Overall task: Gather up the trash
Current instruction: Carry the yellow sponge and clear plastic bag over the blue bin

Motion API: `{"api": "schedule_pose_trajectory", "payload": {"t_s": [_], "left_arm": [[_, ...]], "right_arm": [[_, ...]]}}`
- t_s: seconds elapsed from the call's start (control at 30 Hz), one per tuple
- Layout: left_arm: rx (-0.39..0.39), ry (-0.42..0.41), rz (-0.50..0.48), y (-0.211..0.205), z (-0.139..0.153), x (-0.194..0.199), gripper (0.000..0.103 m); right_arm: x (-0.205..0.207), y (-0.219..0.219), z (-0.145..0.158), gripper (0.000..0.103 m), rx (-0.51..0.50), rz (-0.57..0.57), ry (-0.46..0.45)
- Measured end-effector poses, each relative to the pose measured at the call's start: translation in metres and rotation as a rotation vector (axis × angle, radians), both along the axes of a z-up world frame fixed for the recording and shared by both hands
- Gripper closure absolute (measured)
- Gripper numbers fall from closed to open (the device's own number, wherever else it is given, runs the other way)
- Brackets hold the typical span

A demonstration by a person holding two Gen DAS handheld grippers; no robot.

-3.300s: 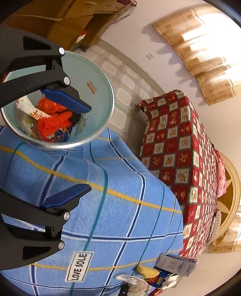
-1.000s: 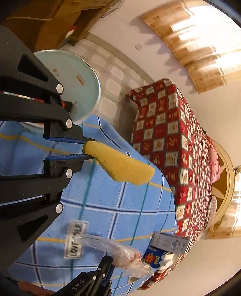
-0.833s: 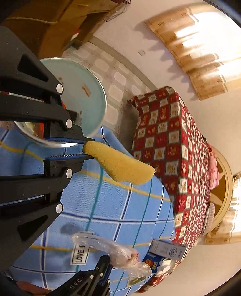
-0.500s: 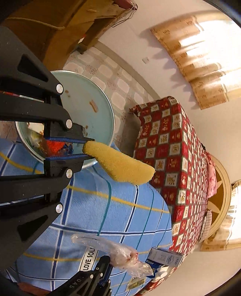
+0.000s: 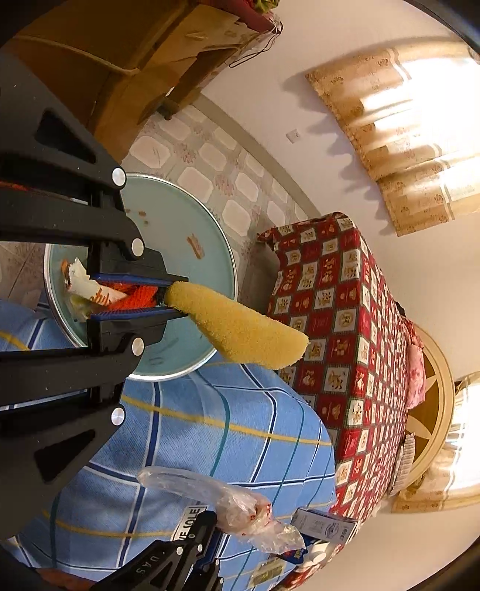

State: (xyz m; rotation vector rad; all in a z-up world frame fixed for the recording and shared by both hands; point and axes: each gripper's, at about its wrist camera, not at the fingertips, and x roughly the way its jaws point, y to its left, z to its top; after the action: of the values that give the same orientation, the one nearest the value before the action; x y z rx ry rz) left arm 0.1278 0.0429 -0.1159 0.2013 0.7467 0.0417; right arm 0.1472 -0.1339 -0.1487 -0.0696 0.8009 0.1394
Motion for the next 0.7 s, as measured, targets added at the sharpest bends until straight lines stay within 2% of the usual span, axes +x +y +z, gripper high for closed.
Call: {"api": "schedule_pose_trajectory", "payload": {"t_s": [0.7], "left_arm": [[0.039,-0.001,0.031,0.025,-0.006,-0.021,0.092]], "right_arm": [[-0.012,0.022,0.003,0.093,-0.021,0.040,-0.013]]}}
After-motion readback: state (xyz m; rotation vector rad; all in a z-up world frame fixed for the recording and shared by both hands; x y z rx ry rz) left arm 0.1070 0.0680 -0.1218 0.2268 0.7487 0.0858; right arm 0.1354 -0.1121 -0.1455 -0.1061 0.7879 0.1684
